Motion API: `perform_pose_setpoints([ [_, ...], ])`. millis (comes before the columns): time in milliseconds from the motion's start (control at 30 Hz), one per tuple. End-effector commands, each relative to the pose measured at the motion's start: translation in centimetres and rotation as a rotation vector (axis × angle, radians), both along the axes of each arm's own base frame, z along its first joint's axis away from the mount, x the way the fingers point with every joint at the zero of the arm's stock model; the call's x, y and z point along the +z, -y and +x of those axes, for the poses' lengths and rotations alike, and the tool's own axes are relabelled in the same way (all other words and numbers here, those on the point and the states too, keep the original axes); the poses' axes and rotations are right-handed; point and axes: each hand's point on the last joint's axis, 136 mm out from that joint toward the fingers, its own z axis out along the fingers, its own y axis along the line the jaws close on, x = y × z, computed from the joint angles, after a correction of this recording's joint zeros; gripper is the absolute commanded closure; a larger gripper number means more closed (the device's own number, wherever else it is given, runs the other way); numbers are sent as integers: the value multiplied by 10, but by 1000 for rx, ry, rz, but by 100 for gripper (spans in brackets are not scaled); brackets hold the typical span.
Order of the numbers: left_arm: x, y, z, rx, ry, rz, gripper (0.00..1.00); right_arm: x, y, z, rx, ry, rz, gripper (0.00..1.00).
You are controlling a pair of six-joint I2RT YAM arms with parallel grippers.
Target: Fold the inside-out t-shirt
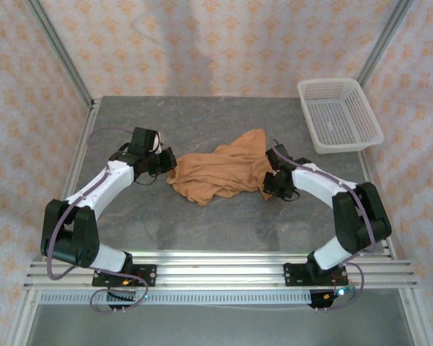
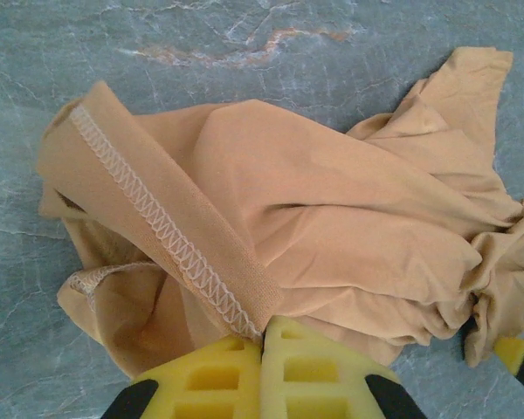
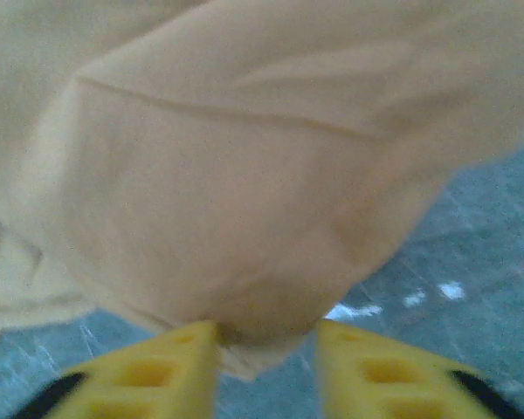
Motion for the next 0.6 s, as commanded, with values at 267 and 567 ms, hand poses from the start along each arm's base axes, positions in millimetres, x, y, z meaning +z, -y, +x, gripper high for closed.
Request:
perform_pose_setpoints([
  [267,6,-1,-3,-12,17,23,100,106,-14,48,-30,212,68,100],
  [567,9,2,-5,-20,18,25,100,74,-48,114,109,145,31,95],
])
